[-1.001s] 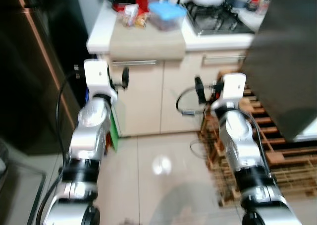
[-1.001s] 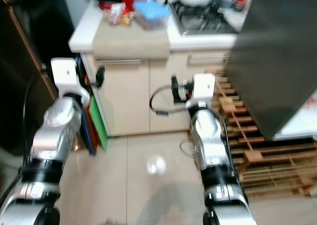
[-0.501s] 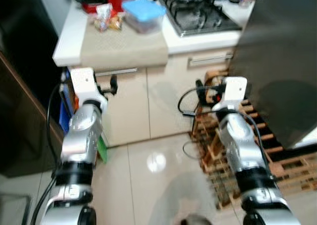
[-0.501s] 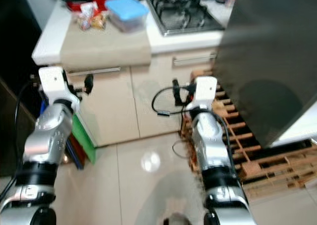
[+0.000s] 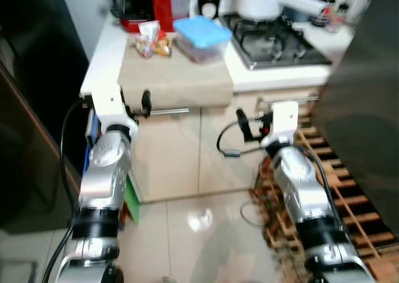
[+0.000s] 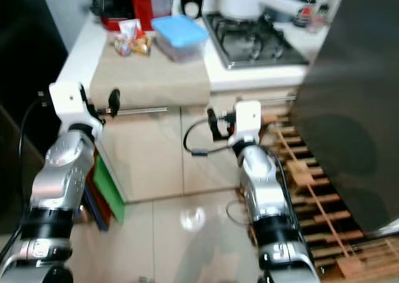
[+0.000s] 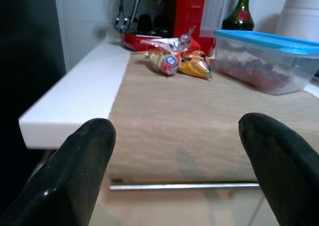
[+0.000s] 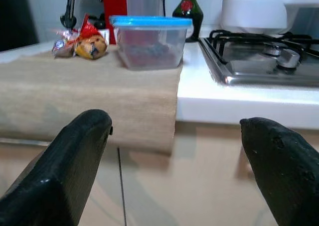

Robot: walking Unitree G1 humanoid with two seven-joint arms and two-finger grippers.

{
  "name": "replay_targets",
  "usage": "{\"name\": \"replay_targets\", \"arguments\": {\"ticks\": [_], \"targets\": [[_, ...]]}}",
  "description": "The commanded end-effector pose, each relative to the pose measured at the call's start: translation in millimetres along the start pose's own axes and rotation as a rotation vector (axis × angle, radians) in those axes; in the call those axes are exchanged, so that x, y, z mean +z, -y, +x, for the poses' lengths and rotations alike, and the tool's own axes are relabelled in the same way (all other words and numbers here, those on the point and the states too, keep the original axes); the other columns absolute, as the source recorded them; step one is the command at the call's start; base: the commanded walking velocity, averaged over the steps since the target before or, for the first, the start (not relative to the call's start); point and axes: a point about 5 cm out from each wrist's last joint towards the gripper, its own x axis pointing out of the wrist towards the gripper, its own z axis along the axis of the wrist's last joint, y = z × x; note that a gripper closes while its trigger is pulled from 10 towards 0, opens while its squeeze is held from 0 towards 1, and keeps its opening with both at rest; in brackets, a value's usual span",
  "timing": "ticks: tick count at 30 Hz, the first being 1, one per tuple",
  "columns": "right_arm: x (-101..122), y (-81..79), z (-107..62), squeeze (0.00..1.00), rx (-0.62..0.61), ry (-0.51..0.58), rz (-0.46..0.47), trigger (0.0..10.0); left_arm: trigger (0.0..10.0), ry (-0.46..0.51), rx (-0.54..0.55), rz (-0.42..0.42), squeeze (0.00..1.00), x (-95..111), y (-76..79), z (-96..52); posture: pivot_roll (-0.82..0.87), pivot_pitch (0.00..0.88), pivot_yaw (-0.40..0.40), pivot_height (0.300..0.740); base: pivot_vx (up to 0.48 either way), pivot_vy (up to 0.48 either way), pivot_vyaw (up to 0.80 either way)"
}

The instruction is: Restocking fridge

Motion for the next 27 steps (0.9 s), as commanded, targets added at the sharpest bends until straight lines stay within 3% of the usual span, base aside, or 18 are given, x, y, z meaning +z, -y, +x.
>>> {"name": "replay_targets", "arguments": {"ticks": [1,2,3,4,5,9,12,15,27], "targets": [[1,11.6,-12.0,0.0,-0.05,-0.007,0.0,10.0,10.0,-0.011,-0.043,0.017,0.0,5,3.9,-7.7,-0.1,0.0,0.035,0.74,0.461,0.0,0.0],[1,14.1,-24.7,0.0,-0.065,-0.008,-0.008,10.0,10.0,-0.049,-0.061,0.04,0.0,2,-1.3,-19.1,-0.1,0.0,0.036,0.74,0.472,0.0,0.0],[0,17.1,-48.0,0.0,-0.087,-0.013,-0.02,10.0,10.0,-0.133,-0.1,0.057,0.0,-6,-4.8,-39.5,-0.09,0.0,0.033,0.74,0.48,0.0,0.0],[0,17.1,-48.0,0.0,-0.087,-0.013,-0.02,10.0,10.0,-0.133,-0.1,0.057,0.0,-6,-4.8,-39.5,-0.09,0.0,0.033,0.74,0.48,0.0,0.0],[-7,17.3,-70.9,0.0,-0.096,-0.043,-0.018,10.0,10.0,-0.201,-0.137,0.055,0.0,-13,-2.5,-57.5,-0.08,0.0,0.033,0.74,0.48,0.0,0.0],[-5,27.5,-96.2,0.0,-0.168,-0.044,-0.028,10.0,10.0,-0.165,-0.108,0.035,0.0,-1,-6.0,-70.0,-0.08,0.0,0.028,0.74,0.48,0.0,0.0],[5,30.9,-93.9,0.0,-0.188,-0.014,-0.019,10.0,10.0,-0.102,-0.144,0.045,0.0,12,3.5,-68.6,-0.08,0.0,0.025,0.74,0.48,0.0,0.0],[19,20.1,-85.9,0.0,-0.145,0.028,-0.016,10.0,10.0,-0.034,-0.205,0.073,0.0,26,17.7,-66.4,-0.08,0.0,0.026,0.74,0.48,0.0,0.0],[57,13.9,-71.5,0.0,-0.135,0.165,-0.06,10.0,10.0,0.057,-0.215,0.089,0.0,51,22.6,-51.6,-0.09,0.0,0.03,0.74,0.48,0.0,0.0]]}}
